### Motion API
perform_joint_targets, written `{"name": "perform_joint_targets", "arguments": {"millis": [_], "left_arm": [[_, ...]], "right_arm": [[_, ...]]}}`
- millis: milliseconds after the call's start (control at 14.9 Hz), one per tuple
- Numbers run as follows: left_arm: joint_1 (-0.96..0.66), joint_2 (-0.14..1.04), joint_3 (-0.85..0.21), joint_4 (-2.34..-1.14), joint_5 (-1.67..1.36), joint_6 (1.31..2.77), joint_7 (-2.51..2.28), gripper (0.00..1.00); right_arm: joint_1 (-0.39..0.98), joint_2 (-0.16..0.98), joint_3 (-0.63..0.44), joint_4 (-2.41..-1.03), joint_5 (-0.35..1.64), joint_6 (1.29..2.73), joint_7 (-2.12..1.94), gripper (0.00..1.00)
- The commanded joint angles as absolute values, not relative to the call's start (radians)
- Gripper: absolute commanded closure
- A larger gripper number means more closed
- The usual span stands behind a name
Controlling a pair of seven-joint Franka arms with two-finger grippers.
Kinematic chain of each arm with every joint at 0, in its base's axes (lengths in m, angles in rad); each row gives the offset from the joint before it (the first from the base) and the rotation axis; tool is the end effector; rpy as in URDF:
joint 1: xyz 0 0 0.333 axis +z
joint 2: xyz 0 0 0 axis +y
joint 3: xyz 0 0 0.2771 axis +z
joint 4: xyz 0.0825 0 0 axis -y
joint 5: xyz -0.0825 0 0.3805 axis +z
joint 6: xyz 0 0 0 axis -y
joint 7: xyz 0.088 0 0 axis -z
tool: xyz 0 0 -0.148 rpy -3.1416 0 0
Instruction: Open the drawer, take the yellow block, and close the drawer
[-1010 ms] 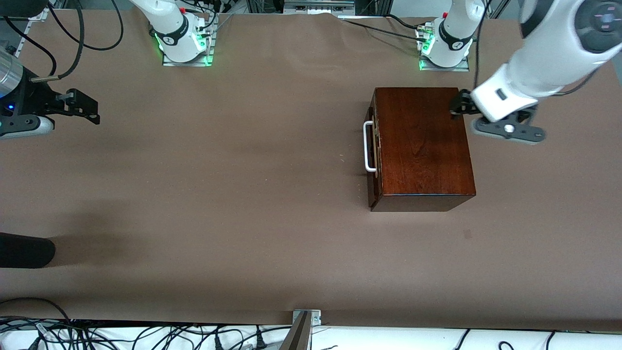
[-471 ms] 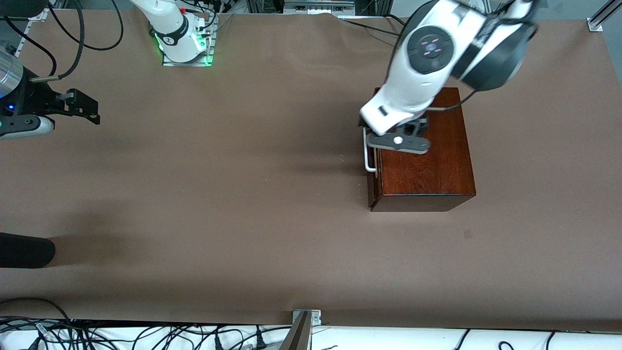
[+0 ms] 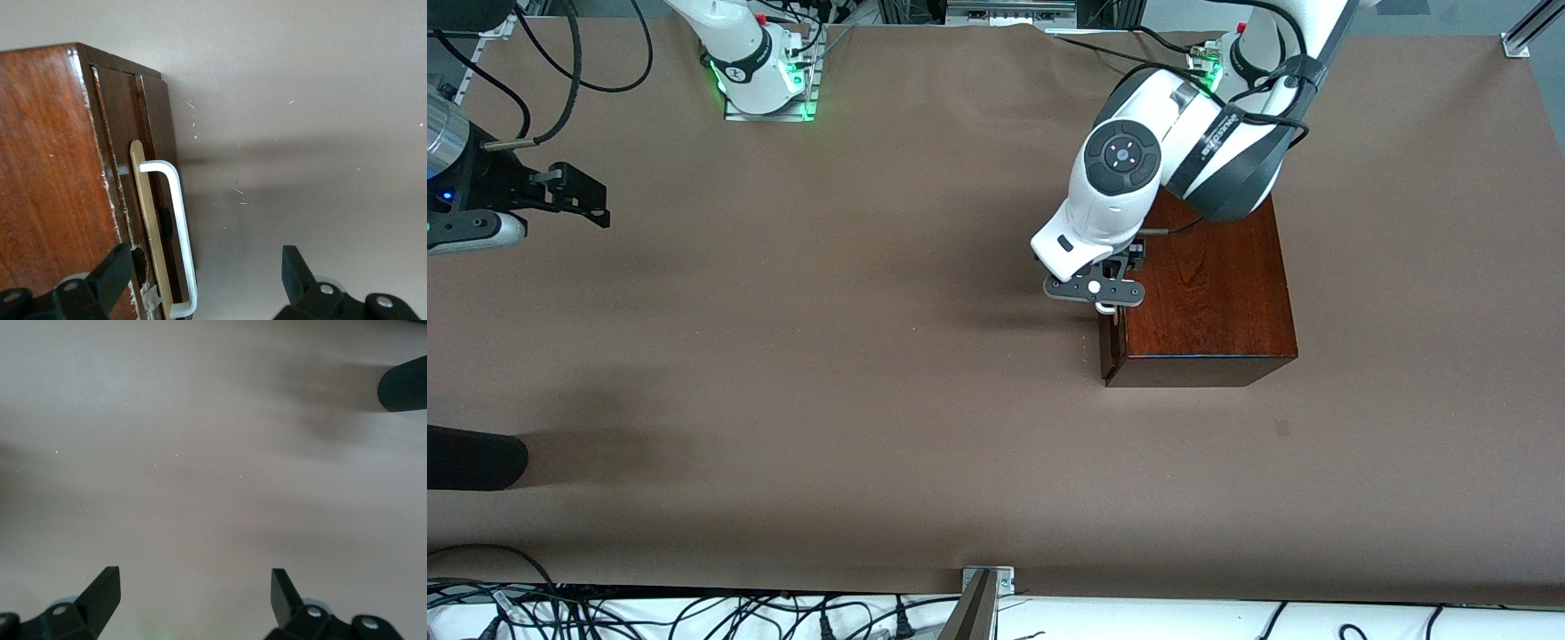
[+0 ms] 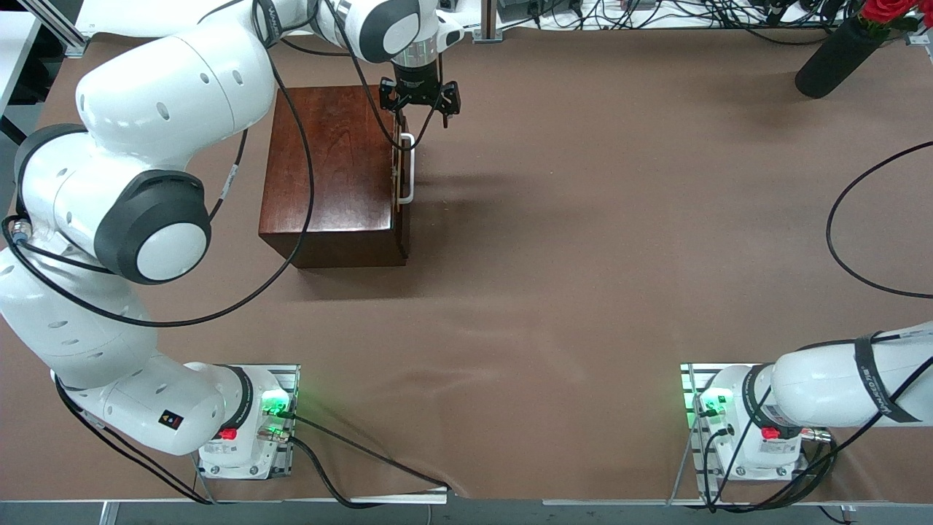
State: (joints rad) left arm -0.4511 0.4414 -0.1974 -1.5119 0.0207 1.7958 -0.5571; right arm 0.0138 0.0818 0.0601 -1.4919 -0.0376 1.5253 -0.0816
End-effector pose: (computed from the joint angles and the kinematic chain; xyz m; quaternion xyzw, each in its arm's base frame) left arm 0.5188 -0.3756 0.3275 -0.9958 0.0425 0.0798 0.0153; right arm 0.5653 0.0350 0.5319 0.9966 0.0772 -0.0242 0.0163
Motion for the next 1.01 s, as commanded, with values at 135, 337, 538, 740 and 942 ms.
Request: {"name": "perform_joint_targets", "arguments": {"millis": [135, 337, 538, 740, 942], "left_arm": [[-0.495, 0.48, -0.187, -1.505, 0.061, 1.786, -0.592, 0.0], [-0.535, 0.474, -0.186, -1.567, 0.086, 1.787, -0.637, 0.0], [-0.571, 0.46, -0.187, -1.617, 0.172, 1.786, -0.698, 0.0], [-0.577, 0.462, -0.187, -1.646, 0.187, 1.79, -0.706, 0.0], [-0.58, 0.462, -0.187, -1.69, 0.212, 1.85, -0.741, 0.0]], "right_arm": [[0.009, 0.078, 0.064, -1.489, -0.034, 1.529, -0.084, 0.0], [0.009, 0.078, 0.064, -1.489, -0.034, 1.529, -0.084, 0.0], [0.009, 0.078, 0.064, -1.489, -0.034, 1.529, -0.084, 0.0], [0.009, 0.078, 0.064, -1.489, -0.034, 1.529, -0.084, 0.0], [0.009, 0.078, 0.064, -1.489, -0.034, 1.529, -0.084, 0.0]]}}
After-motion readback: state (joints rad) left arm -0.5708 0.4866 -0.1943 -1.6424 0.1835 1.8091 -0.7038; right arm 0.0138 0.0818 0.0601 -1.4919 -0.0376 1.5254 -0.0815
